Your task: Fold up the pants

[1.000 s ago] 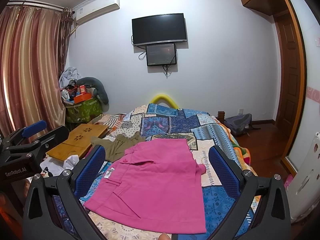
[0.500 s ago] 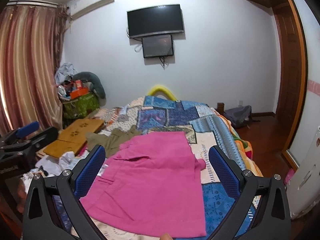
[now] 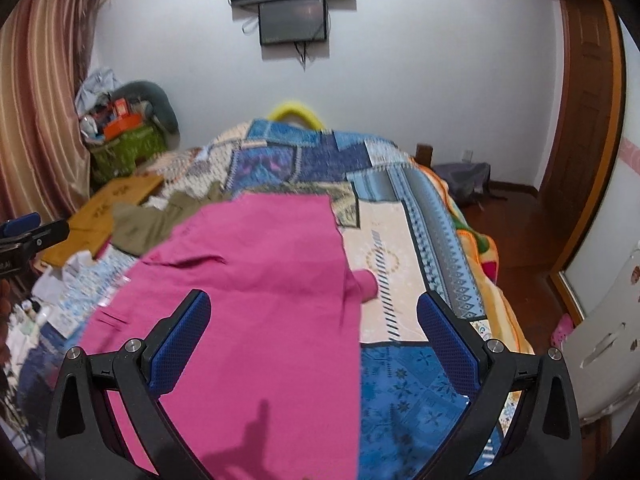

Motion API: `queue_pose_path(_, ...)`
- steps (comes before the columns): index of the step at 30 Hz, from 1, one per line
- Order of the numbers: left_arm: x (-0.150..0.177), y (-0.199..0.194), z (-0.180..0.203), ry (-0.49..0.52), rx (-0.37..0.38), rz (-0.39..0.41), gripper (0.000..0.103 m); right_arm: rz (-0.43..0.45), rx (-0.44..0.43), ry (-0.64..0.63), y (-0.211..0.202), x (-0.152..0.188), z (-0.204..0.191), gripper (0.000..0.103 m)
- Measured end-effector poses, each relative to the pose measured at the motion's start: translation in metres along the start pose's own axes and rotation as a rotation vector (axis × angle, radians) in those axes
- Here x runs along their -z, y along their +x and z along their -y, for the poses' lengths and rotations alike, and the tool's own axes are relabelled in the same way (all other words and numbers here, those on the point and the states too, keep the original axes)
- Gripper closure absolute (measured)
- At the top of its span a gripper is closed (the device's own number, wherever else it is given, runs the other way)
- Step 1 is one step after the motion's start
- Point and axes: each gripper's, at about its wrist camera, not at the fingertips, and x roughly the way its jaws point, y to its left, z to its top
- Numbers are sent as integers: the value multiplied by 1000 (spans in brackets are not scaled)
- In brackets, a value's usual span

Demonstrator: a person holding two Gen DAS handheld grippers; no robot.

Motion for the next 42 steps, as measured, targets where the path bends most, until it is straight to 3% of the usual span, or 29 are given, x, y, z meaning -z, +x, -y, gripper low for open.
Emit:
queue_pose_path(5, 6, 44, -9, -14, 29, -121, 2, -89, 0, 16, 35, 3, 19, 1)
queue_pose_path(7, 8, 57, -8, -12, 43, -153, 13, -123, -11, 18, 48, 6, 23, 1)
queue_pose_path(9, 9, 71, -8, -15, 78, -207, 20, -147, -23, 13, 61, 7, 24, 11)
queue_pose_path(14, 9, 92, -4, -14, 138, -273, 45, -230, -77, -12, 95, 8, 25, 22)
queue_pose_path(17, 7, 96, 1, 0, 172, -288, 48, -279, -121, 0, 114, 8, 26, 33)
queue_pose_path(21, 6, 109, 4, -25, 240, -331, 49, -290, -135, 10, 127, 9, 28, 38)
queue_pose_path(23, 9, 116, 5, -39, 261, -362, 56, -285, -146, 13, 133, 8, 29, 39)
queue_pose_path(25, 11, 122, 5, -55, 260, -380, 58, -299, -174, 26, 138, 8, 29, 44)
queue_pose_path(29, 9, 124, 0, -83, 262, -386, 69, -327, -233, 46, 147, 10, 29, 67)
queue_pose_path(30, 9, 123, 0, -85, 259, -386, 72, -327, -233, 51, 147, 11, 29, 72)
queue_pose_path(31, 9, 123, 0, -70, 230, -383, 83, -325, -234, 53, 146, 12, 29, 76)
queue_pose_path(33, 8, 118, 2, -46, 205, -360, 90, -314, -241, 56, 145, 11, 29, 89)
queue_pose_path(34, 8, 116, 3, -28, 159, -339, 98, -305, -233, 53, 143, 11, 29, 92)
queue_pose_path(36, 8, 111, 9, 36, 98, -300, 98, -288, -214, 40, 141, 10, 27, 95)
queue_pose_path(42, 15, 117, 9, 83, 72, -299, 97, -311, -145, -14, 146, 9, 25, 98)
